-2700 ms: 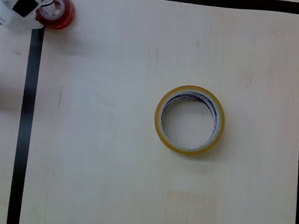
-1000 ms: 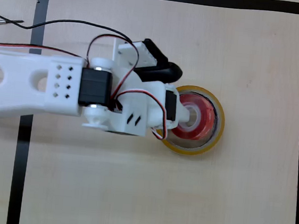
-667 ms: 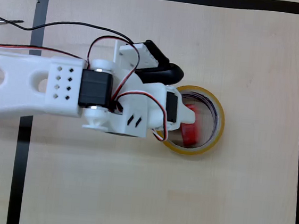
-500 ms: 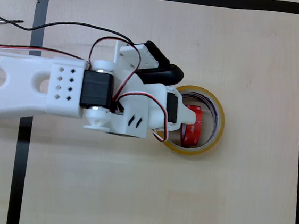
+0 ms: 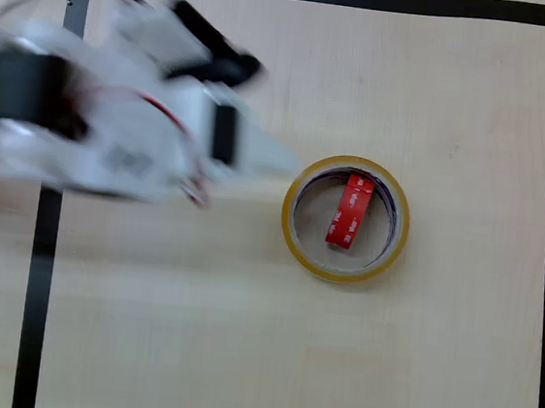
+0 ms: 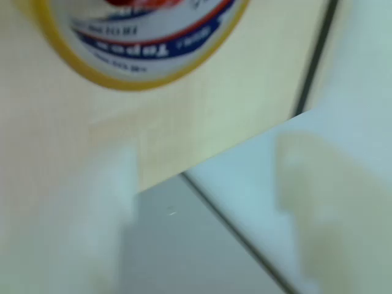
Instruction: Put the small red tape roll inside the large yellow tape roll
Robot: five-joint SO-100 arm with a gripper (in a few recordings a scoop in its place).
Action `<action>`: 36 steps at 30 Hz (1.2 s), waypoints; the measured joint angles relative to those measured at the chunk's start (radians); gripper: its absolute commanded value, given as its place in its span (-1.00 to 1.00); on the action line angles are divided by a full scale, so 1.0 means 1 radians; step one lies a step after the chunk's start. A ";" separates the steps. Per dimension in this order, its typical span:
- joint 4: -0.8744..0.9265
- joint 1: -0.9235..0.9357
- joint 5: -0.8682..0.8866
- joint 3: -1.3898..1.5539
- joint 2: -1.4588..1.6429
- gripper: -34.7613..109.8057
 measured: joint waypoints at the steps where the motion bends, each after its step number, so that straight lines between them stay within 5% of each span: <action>1: 0.000 -0.017 0.000 0.061 0.066 -0.40; 10: -0.083 -0.097 0.000 0.758 0.617 -0.52; 25: -0.109 0.127 0.037 1.439 1.554 -0.52; 36: -0.103 0.153 0.075 1.667 1.675 -0.52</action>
